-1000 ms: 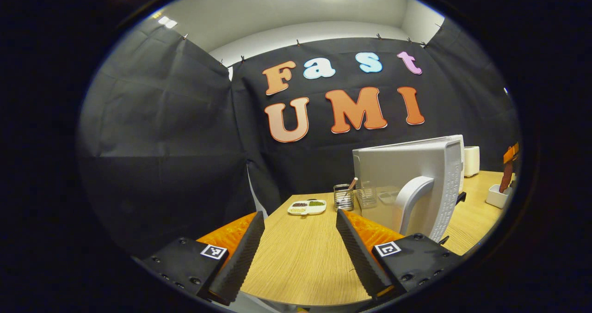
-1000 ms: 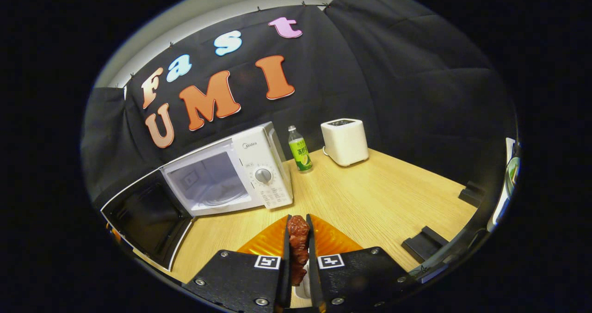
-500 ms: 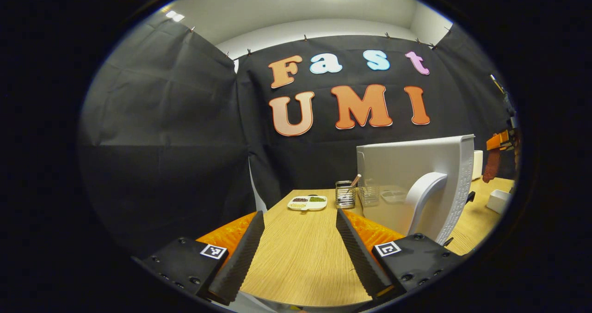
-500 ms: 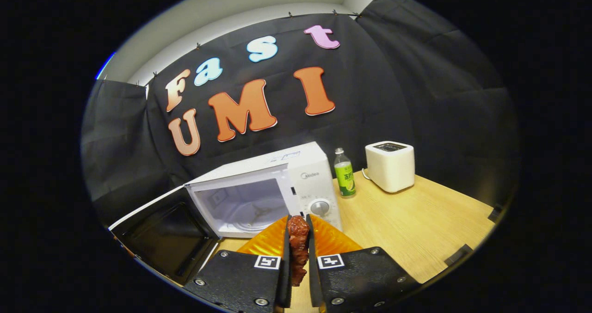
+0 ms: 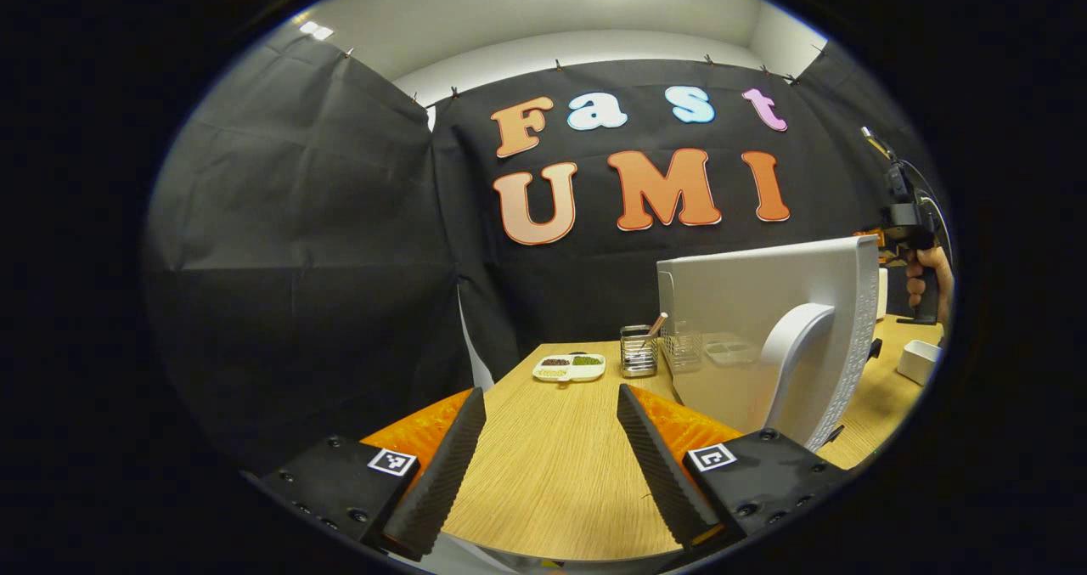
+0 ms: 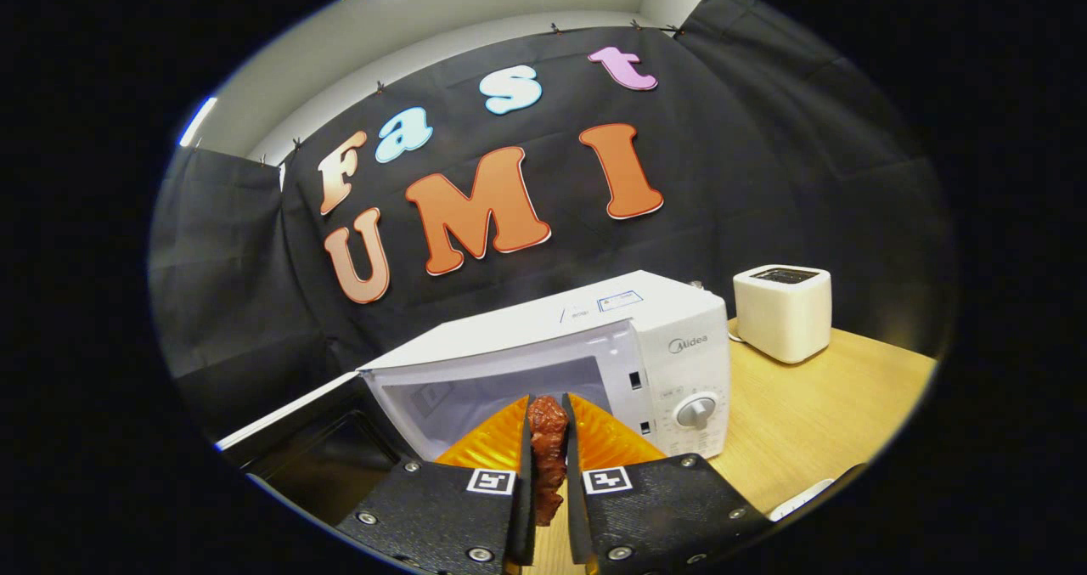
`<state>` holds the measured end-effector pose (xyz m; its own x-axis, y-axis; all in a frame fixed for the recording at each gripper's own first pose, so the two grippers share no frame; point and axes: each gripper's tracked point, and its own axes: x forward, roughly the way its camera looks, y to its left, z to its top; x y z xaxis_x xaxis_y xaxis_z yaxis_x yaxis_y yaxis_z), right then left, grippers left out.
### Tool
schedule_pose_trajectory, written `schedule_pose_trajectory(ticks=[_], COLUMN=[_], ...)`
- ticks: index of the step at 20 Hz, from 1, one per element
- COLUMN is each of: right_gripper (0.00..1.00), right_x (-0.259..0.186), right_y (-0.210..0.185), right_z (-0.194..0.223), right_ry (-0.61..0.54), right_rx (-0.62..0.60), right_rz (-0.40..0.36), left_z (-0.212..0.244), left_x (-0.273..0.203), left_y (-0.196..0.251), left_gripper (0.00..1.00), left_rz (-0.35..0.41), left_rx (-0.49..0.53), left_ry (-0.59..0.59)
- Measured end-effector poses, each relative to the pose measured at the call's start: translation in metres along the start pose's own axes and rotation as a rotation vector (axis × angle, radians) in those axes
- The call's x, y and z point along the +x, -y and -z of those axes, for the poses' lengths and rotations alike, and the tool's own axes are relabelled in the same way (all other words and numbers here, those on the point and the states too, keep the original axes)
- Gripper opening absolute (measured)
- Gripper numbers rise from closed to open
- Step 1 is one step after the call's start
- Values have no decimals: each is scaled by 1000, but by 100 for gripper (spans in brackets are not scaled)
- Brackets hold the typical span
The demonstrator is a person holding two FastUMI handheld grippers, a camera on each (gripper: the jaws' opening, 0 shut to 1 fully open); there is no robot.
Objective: Open the microwave oven with the left hand, put the food in, and close the microwave oven.
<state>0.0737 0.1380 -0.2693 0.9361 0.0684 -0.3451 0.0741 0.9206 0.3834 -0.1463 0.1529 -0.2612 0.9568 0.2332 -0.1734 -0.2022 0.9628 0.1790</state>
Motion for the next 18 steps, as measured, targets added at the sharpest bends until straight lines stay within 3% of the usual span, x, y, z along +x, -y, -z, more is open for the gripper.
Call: schedule_pose_trajectory(ticks=[10,18], right_gripper=[15,15], right_x=[71,122], right_y=[-33,-24], right_z=[28,66], right_ry=[107,113], right_rx=[176,295], right_rz=[-13,85], left_z=[18,20], left_x=[13,22], left_y=[-29,-40], left_gripper=[100,100], left_rz=[-44,-41], left_rx=[-25,-35], left_ry=[-41,-34])
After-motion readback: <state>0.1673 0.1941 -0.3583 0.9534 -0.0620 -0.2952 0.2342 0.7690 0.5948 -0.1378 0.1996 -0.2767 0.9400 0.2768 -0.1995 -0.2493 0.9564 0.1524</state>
